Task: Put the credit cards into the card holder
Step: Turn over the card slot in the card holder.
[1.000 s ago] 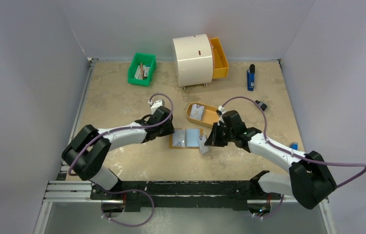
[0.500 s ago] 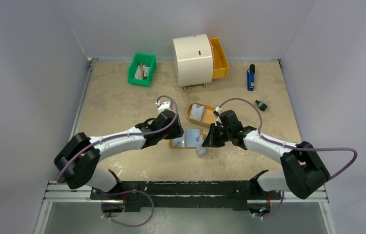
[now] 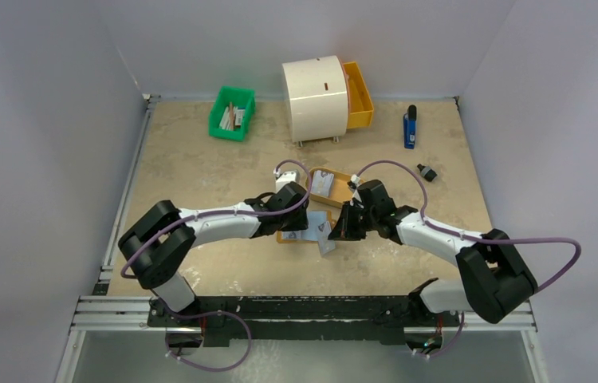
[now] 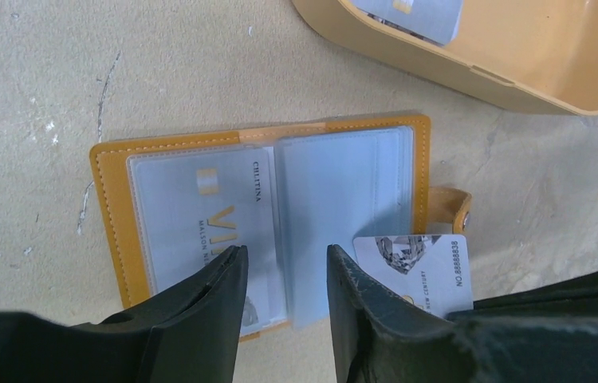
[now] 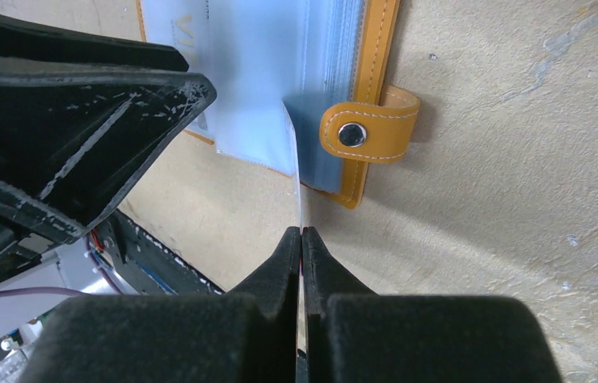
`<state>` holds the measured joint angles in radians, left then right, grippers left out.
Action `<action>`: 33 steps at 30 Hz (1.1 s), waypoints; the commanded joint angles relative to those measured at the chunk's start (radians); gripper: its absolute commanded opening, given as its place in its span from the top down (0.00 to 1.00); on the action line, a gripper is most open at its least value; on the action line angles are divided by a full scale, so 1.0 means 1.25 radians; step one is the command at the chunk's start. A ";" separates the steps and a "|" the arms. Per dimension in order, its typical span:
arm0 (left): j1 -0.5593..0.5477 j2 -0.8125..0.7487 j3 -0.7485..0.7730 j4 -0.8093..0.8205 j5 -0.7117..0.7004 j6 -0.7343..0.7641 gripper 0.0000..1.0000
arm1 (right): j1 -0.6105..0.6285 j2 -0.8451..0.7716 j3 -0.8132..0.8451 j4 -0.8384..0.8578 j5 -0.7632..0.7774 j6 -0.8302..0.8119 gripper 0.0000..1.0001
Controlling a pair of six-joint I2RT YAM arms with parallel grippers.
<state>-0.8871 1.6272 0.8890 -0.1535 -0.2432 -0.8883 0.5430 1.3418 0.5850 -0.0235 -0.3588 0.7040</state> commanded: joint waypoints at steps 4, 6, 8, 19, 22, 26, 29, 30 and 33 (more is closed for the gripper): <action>-0.006 0.036 0.055 -0.020 -0.038 0.023 0.71 | 0.000 -0.003 0.019 0.002 -0.010 -0.003 1.00; -0.006 0.044 0.056 -0.027 -0.046 0.023 0.76 | 0.000 -0.011 0.021 -0.003 -0.011 -0.004 1.00; -0.006 0.052 0.056 -0.033 -0.056 0.021 0.83 | 0.000 -0.023 0.023 -0.010 -0.010 -0.007 1.00; -0.006 0.070 0.043 -0.039 -0.079 0.012 1.00 | 0.000 -0.100 0.041 -0.083 0.013 -0.001 1.00; -0.005 0.069 0.042 -0.040 -0.080 0.011 1.00 | -0.001 -0.091 0.044 -0.087 0.009 -0.004 1.00; -0.005 0.046 0.040 -0.039 -0.083 0.006 0.99 | 0.000 -0.061 0.048 -0.095 0.003 -0.020 1.00; -0.005 0.016 0.039 -0.033 -0.073 0.003 0.88 | -0.001 -0.027 0.054 -0.083 0.004 -0.032 1.00; -0.005 0.009 0.038 -0.029 -0.067 0.003 0.83 | -0.001 -0.014 0.058 -0.075 0.010 -0.034 1.00; -0.006 -0.001 0.042 -0.021 -0.046 0.002 0.72 | 0.000 0.016 0.064 -0.054 -0.002 -0.029 1.00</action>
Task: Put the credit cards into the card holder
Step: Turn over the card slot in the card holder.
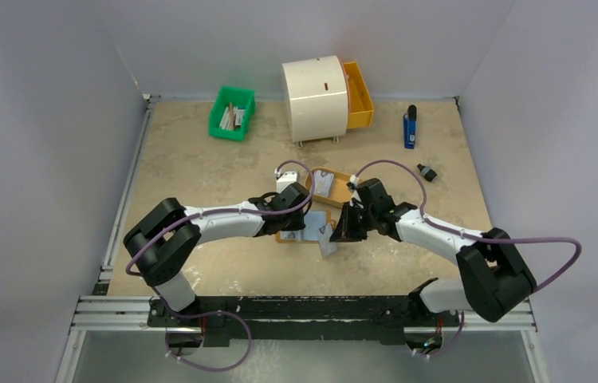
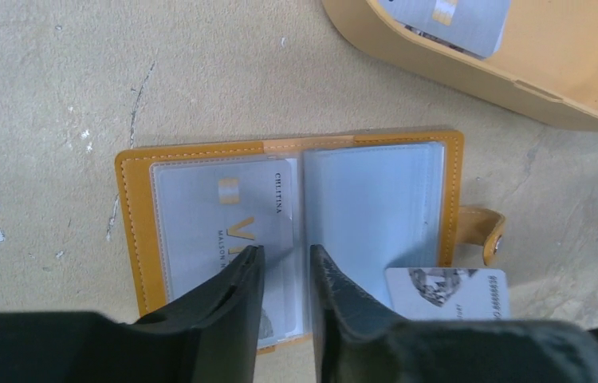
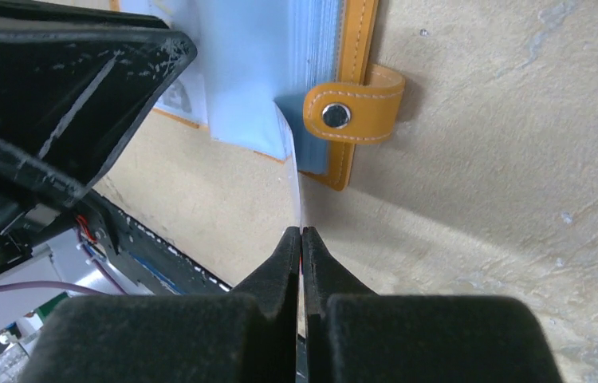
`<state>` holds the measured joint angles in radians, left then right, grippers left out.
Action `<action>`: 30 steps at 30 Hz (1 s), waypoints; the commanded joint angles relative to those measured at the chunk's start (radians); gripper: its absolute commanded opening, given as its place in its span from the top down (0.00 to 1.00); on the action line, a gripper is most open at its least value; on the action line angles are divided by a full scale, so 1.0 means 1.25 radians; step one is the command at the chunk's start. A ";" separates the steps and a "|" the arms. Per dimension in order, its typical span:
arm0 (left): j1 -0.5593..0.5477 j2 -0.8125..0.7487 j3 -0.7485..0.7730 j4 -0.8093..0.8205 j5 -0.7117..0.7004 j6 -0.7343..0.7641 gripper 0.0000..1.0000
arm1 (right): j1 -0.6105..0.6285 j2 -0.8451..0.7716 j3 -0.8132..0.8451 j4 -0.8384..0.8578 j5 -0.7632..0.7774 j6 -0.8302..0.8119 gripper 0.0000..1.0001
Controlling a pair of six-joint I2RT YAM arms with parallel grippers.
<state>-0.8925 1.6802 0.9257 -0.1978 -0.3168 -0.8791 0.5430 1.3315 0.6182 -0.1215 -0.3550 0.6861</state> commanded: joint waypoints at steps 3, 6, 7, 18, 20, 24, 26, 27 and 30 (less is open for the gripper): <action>0.000 -0.036 0.023 0.015 0.032 0.000 0.66 | 0.001 0.037 0.040 0.036 -0.012 -0.013 1.00; -0.001 -0.022 0.031 0.020 0.047 0.004 0.64 | 0.000 0.048 0.041 0.039 -0.017 -0.016 1.00; -0.001 -0.016 0.032 0.021 0.049 0.005 0.64 | 0.001 0.051 0.041 0.039 -0.020 -0.017 1.00; -0.003 0.038 0.056 0.003 0.037 0.008 0.72 | 0.000 0.058 0.036 0.053 -0.038 -0.018 1.00; -0.002 0.044 0.059 -0.009 0.024 0.008 0.79 | 0.000 0.052 0.037 0.046 -0.037 -0.021 1.00; -0.002 0.049 0.057 -0.027 -0.003 0.002 0.93 | 0.000 0.022 0.043 0.016 -0.037 -0.024 1.00; -0.002 0.048 0.054 -0.030 -0.011 -0.002 0.98 | 0.000 0.001 0.047 -0.012 -0.047 -0.024 1.00; -0.002 0.048 0.052 -0.031 -0.015 -0.003 1.00 | 0.001 -0.010 0.048 -0.024 -0.050 -0.019 1.00; -0.002 0.044 0.048 -0.034 -0.024 -0.008 1.00 | -0.001 -0.049 0.055 -0.056 -0.001 -0.012 1.00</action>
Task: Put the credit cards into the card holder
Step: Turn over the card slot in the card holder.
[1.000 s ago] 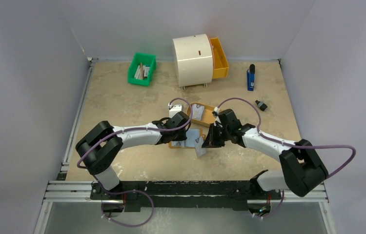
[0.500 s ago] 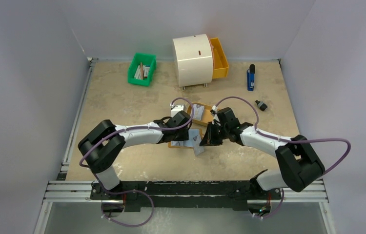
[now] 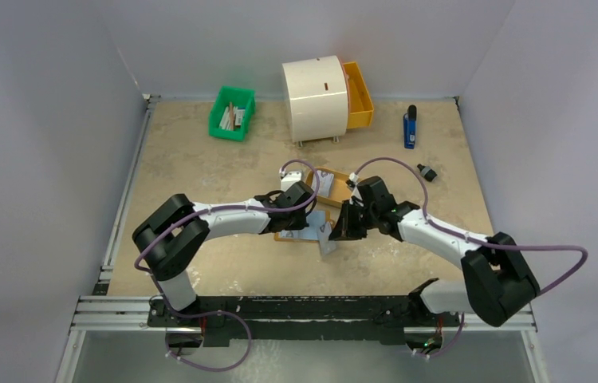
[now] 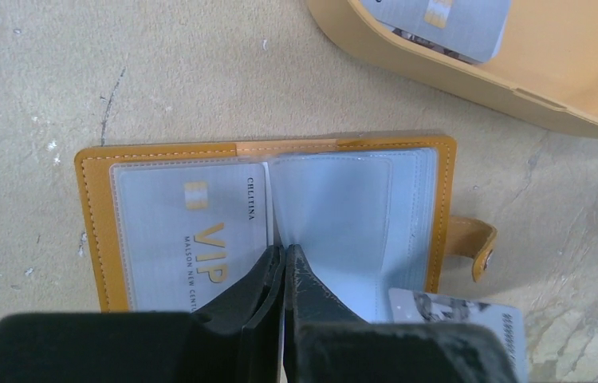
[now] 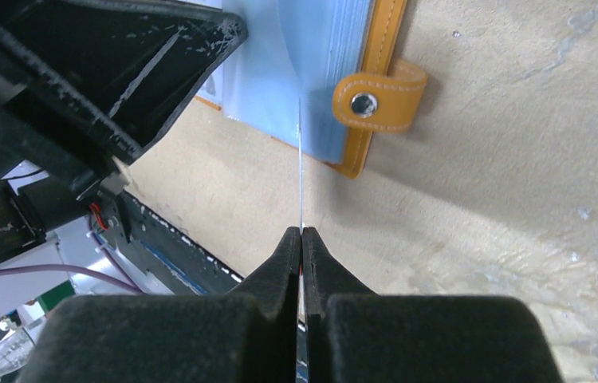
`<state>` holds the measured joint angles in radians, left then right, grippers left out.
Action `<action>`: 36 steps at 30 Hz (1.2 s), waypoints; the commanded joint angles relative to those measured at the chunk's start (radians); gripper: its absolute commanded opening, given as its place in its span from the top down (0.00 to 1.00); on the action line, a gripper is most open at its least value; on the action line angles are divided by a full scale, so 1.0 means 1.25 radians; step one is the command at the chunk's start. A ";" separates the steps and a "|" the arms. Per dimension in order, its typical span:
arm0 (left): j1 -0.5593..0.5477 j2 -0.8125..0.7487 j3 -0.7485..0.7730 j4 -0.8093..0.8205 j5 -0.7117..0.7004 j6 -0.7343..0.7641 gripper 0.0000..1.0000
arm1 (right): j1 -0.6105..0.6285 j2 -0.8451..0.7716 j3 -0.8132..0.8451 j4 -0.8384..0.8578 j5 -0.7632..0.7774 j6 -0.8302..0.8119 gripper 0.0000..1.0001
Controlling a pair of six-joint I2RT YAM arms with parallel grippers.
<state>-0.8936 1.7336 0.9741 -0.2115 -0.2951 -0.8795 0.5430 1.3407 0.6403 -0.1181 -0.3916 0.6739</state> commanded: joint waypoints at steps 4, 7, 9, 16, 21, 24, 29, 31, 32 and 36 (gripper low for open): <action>-0.002 0.000 0.007 -0.022 -0.045 -0.010 1.00 | -0.012 -0.057 0.033 -0.053 0.022 -0.003 1.00; -0.001 0.001 0.008 -0.022 -0.044 -0.011 1.00 | -0.012 -0.030 0.034 -0.042 -0.003 -0.017 1.00; -0.001 0.000 0.007 -0.022 -0.044 -0.010 1.00 | -0.012 -0.017 0.036 -0.026 -0.010 -0.015 1.00; -0.002 -0.003 0.006 -0.019 -0.038 -0.010 1.00 | -0.012 0.026 0.058 0.003 -0.023 -0.032 1.00; -0.001 -0.006 0.008 -0.015 -0.032 -0.012 1.00 | -0.012 0.046 0.063 0.034 -0.024 -0.036 1.00; -0.002 -0.010 0.010 -0.016 -0.028 -0.012 1.00 | -0.012 0.052 0.065 0.047 -0.033 -0.035 1.00; -0.002 -0.030 0.013 -0.022 -0.023 -0.014 0.92 | -0.011 0.048 0.060 0.078 -0.070 -0.037 1.00; -0.001 -0.043 0.014 -0.026 -0.023 -0.013 0.84 | -0.011 0.045 0.062 0.083 -0.073 -0.037 1.00; -0.001 -0.053 0.015 -0.030 -0.026 -0.012 0.80 | -0.010 0.044 0.063 0.083 -0.074 -0.038 1.00; -0.001 -0.083 0.014 -0.046 -0.032 -0.014 0.72 | -0.007 0.048 0.068 0.083 -0.080 -0.044 1.00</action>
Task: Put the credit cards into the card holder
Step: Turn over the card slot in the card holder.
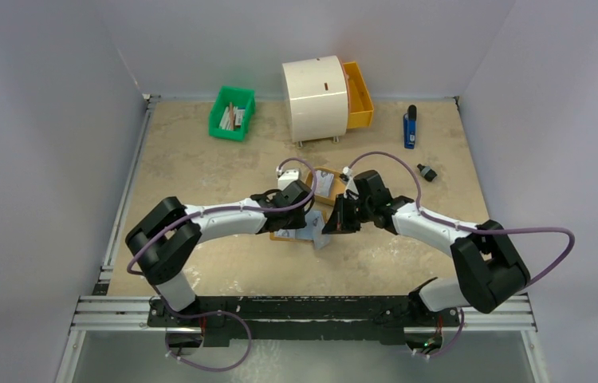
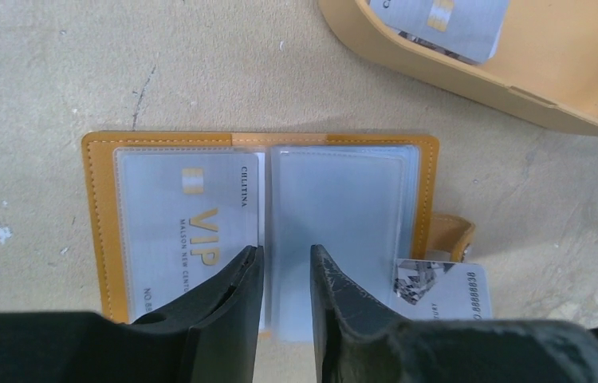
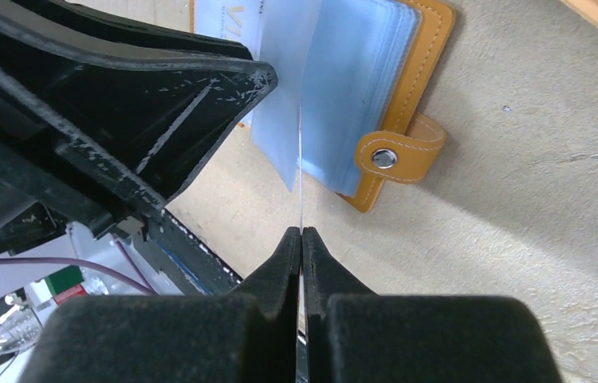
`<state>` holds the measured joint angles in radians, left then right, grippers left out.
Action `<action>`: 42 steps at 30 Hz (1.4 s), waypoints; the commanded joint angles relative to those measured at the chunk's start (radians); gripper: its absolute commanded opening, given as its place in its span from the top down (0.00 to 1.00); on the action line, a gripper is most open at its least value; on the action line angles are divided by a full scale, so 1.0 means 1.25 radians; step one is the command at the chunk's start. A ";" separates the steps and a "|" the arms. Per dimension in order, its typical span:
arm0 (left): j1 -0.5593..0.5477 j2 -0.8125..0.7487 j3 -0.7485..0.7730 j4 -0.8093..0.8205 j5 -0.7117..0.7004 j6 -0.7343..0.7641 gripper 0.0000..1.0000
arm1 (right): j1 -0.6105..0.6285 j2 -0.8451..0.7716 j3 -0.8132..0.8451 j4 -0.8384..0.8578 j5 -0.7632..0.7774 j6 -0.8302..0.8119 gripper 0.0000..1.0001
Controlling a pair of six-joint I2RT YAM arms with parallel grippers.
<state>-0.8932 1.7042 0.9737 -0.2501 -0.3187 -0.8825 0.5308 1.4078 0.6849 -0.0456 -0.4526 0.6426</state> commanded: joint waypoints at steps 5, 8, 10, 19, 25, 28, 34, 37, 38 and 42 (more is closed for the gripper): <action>-0.001 -0.105 0.009 -0.032 -0.024 -0.019 0.67 | 0.009 -0.004 0.043 0.030 -0.042 -0.020 1.00; 0.000 -0.134 0.006 -0.044 -0.037 -0.025 0.66 | 0.015 -0.001 0.054 0.033 -0.046 -0.018 1.00; -0.001 -0.152 0.006 -0.052 -0.050 -0.027 0.65 | 0.020 0.008 0.064 0.033 -0.048 -0.017 1.00; -0.001 -0.205 -0.009 -0.062 -0.084 -0.025 0.64 | 0.045 0.073 0.100 0.064 -0.037 0.011 1.00; -0.001 -0.217 -0.033 -0.039 -0.078 -0.024 0.65 | 0.058 0.109 0.112 0.091 -0.038 0.030 1.00; 0.000 -0.212 -0.039 -0.033 -0.075 -0.025 0.65 | 0.068 0.125 0.125 0.093 -0.036 0.032 1.00; 0.000 -0.215 -0.038 -0.040 -0.086 -0.024 0.65 | 0.089 0.132 0.142 0.096 -0.029 0.034 1.00; 0.000 -0.224 -0.038 -0.047 -0.101 -0.023 0.65 | 0.094 0.141 0.150 0.090 -0.025 0.031 1.00; 0.000 -0.225 -0.037 -0.051 -0.106 -0.022 0.65 | 0.094 0.147 0.151 0.087 -0.023 0.032 1.00; -0.001 -0.223 -0.044 -0.045 -0.108 -0.017 0.65 | 0.095 0.167 0.156 0.072 -0.013 0.035 1.00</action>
<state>-0.8932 1.4616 0.9245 -0.3271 -0.4217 -0.9054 0.6460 1.5925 0.8387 0.0444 -0.4866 0.6781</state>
